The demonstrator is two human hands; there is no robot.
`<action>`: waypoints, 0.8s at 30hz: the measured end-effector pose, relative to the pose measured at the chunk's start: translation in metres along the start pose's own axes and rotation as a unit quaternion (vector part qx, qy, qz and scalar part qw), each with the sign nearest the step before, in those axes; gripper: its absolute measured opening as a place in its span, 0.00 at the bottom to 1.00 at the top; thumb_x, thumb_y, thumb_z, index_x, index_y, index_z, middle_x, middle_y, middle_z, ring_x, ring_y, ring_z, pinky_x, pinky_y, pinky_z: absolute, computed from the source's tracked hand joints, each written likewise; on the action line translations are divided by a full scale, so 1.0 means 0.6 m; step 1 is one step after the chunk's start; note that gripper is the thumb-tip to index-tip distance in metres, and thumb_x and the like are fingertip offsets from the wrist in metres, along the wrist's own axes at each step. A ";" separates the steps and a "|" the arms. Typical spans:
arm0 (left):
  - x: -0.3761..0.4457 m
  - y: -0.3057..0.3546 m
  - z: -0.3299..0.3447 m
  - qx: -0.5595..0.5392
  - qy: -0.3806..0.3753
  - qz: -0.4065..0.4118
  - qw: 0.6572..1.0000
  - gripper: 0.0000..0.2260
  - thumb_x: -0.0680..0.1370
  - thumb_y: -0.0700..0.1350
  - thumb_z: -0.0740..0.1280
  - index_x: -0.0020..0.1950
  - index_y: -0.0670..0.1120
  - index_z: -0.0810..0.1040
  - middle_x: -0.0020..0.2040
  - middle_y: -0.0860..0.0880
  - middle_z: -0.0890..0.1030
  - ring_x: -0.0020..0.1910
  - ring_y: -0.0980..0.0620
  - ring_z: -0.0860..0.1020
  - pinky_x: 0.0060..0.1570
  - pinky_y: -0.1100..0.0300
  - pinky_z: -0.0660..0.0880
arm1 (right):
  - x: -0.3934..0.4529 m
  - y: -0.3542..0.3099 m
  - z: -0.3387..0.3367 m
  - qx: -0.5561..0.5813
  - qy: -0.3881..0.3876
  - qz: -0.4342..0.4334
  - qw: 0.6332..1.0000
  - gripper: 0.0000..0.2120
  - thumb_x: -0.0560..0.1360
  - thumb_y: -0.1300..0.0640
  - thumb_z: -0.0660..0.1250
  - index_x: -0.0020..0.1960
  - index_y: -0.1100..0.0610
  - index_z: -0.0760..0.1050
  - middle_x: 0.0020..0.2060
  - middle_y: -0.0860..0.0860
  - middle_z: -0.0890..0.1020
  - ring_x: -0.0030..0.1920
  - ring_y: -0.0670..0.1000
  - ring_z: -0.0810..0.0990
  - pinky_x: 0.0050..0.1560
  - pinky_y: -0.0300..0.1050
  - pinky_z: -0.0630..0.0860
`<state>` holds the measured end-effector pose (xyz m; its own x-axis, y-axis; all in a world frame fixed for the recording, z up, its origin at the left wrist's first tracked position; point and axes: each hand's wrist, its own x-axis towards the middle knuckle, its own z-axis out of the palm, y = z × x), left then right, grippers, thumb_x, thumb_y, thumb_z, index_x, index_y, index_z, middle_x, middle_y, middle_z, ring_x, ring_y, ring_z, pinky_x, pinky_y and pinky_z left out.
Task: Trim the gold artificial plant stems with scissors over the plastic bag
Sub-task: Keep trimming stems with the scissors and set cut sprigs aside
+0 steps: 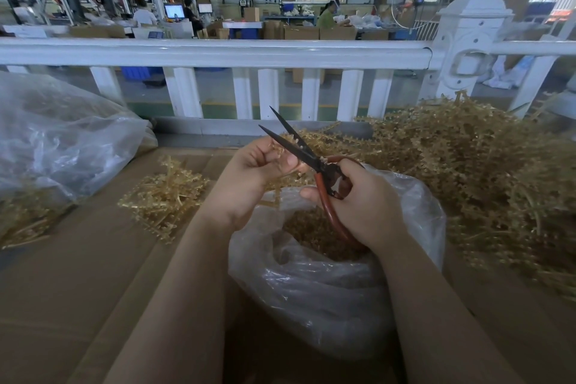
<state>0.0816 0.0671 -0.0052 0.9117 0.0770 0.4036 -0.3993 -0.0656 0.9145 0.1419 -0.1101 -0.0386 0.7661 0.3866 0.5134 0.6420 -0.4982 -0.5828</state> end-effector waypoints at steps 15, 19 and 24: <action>0.005 0.013 0.015 0.082 0.066 0.018 0.994 0.07 0.81 0.36 0.63 0.52 0.41 0.81 0.37 0.46 0.85 0.38 0.47 0.84 0.46 0.63 0.78 | 0.000 0.003 -0.002 0.003 0.021 0.015 1.000 0.27 0.61 0.19 0.62 0.41 0.41 0.72 0.31 0.37 0.76 0.35 0.38 0.75 0.34 0.36 0.65; 0.007 0.014 0.026 0.073 0.115 0.000 0.991 0.11 0.80 0.36 0.63 0.43 0.45 0.82 0.34 0.52 0.81 0.34 0.57 0.78 0.40 0.68 0.74 | -0.001 0.003 -0.001 0.001 0.019 0.009 1.000 0.21 0.63 0.21 0.64 0.40 0.37 0.71 0.33 0.35 0.78 0.37 0.37 0.76 0.35 0.36 0.65; 0.006 0.015 0.037 0.087 0.123 0.003 0.989 0.15 0.80 0.38 0.63 0.38 0.50 0.82 0.32 0.57 0.80 0.34 0.61 0.76 0.37 0.73 0.71 | 0.000 0.003 -0.002 0.010 0.023 0.013 1.000 0.23 0.62 0.21 0.64 0.41 0.39 0.74 0.34 0.37 0.78 0.38 0.38 0.76 0.35 0.35 0.65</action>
<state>0.0833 0.0446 0.0035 0.8497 0.3138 0.4237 -0.3629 -0.2349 0.9017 0.1428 -0.1119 -0.0392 0.7812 0.3375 0.5252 0.6220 -0.4927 -0.6086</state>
